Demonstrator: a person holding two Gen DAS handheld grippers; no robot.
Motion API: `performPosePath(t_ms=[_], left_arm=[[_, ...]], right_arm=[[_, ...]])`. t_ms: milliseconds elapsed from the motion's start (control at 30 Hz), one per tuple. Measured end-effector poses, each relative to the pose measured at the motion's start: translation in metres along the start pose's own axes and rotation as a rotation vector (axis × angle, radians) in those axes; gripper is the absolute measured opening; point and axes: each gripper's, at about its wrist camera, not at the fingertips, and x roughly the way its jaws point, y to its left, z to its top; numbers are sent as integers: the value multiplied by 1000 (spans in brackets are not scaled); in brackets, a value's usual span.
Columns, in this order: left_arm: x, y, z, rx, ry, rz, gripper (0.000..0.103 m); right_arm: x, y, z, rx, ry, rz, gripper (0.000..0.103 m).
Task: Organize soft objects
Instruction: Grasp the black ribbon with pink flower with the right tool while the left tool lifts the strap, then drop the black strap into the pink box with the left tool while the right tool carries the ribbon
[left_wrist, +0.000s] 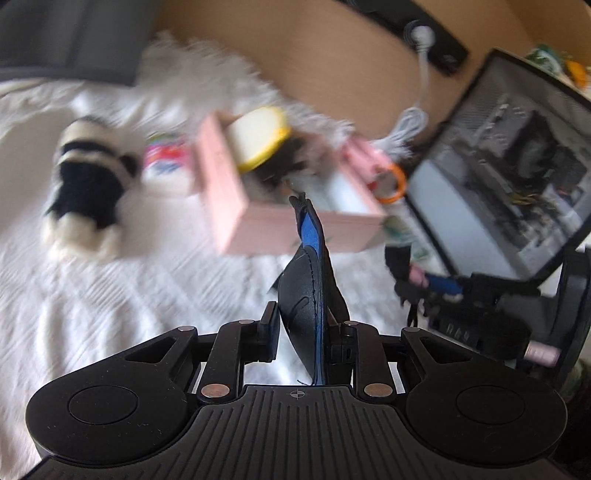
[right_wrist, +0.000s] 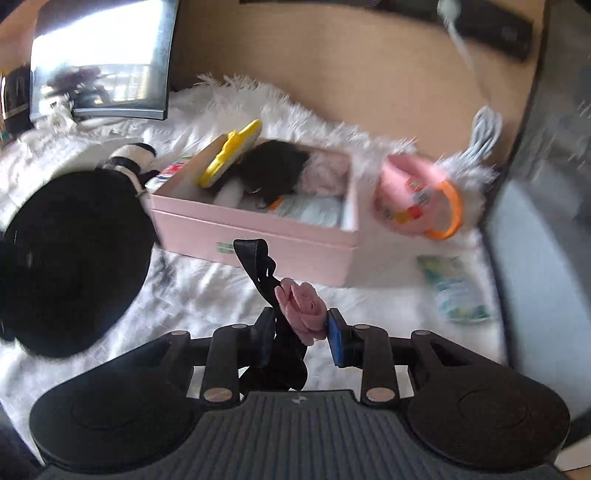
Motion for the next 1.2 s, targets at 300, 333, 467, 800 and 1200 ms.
performPosePath(t_ms=[300,333,467,800,1200], left_arm=[[26,-40,104,99,-254,-84,25],[35,-46,119,104,-278,-89,25],[83,-63,152,90,-324,-69,25],[200,-51,131,51,-29,168,39],[104,-32,134,14,-265,111,33]], right_arm=[[-20,-16,-15,60,-3,-99,29],[-22,-17,-15,64,-7,-105,29],[-26,-24,-15,83,-14,-130,29],[-20,-30,-28,84,49,-161,29],[-10,-23,-13,56,44,-140,29]])
